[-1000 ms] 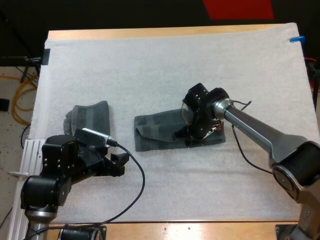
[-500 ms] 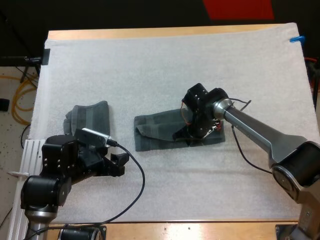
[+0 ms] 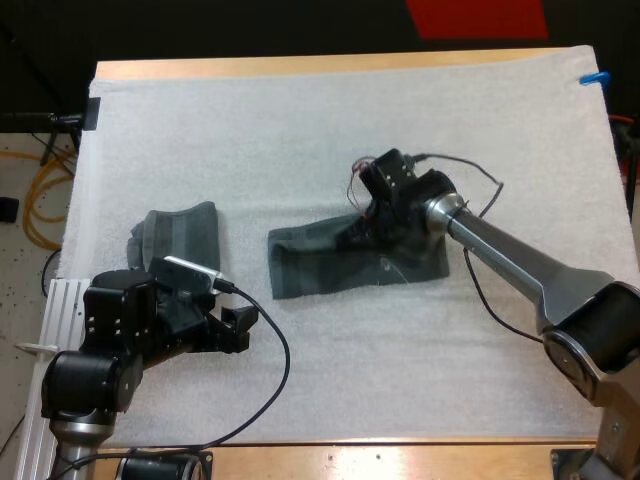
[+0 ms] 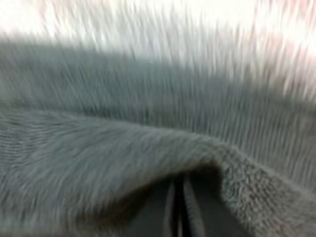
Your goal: Pick towel from pile fold and stack
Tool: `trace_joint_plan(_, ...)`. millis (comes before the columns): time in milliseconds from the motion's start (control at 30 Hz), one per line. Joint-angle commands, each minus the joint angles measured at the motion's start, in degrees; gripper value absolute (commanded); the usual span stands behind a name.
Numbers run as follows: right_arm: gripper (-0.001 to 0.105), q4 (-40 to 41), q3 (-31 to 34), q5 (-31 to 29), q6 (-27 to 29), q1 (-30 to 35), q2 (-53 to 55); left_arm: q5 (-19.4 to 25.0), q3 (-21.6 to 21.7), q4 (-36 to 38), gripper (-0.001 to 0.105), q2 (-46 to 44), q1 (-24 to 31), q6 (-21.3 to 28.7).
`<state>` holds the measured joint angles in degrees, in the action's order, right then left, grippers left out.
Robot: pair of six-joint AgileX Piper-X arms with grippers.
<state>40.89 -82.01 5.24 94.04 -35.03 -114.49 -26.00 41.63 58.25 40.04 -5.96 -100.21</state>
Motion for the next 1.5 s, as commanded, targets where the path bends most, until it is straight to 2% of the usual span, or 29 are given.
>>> trace_joint_plan(0, 0.0, -1.2, -1.5, -0.5, -0.1, 0.2, 0.4, 0.1, 0.4, 0.2, 0.066, -0.3, 0.0, 0.3)
trace_joint_plan(233, 0.0, -1.7, -9.0, -10.7, 0.0, 0.2, 2.2, 0.1, 0.4, 0.2, 0.066, -0.3, 0.0, 0.3)
trace_joint_plan(433, 0.0, 0.1, -10.0, -10.5, 1.6, 0.2, 7.1, 0.1, 0.4, 0.2, 0.066, -0.3, 0.0, 0.3)
trace_joint_plan(667, 0.0, 13.2, -10.0, -10.5, 8.7, 0.2, 12.5, 0.1, 0.4, 0.2, 0.066, -0.3, 0.0, 1.7)
trace_joint_plan(900, 0.0, 28.9, -8.5, -9.2, 12.7, 0.2, 12.3, 0.1, 0.4, 0.2, 0.066, -0.3, 0.0, 1.7)
trace_joint_plan(1167, 0.0, 28.9, -3.1, -9.2, 13.6, 1.6, 7.1, 0.1, 0.4, 0.2, 0.066, -0.3, 0.0, 1.7)
trace_joint_plan(1467, 0.0, 26.4, -2.8, -9.7, 15.1, 5.7, 0.1, 0.1, 0.4, 0.2, 0.066, -0.3, 0.0, 1.7)
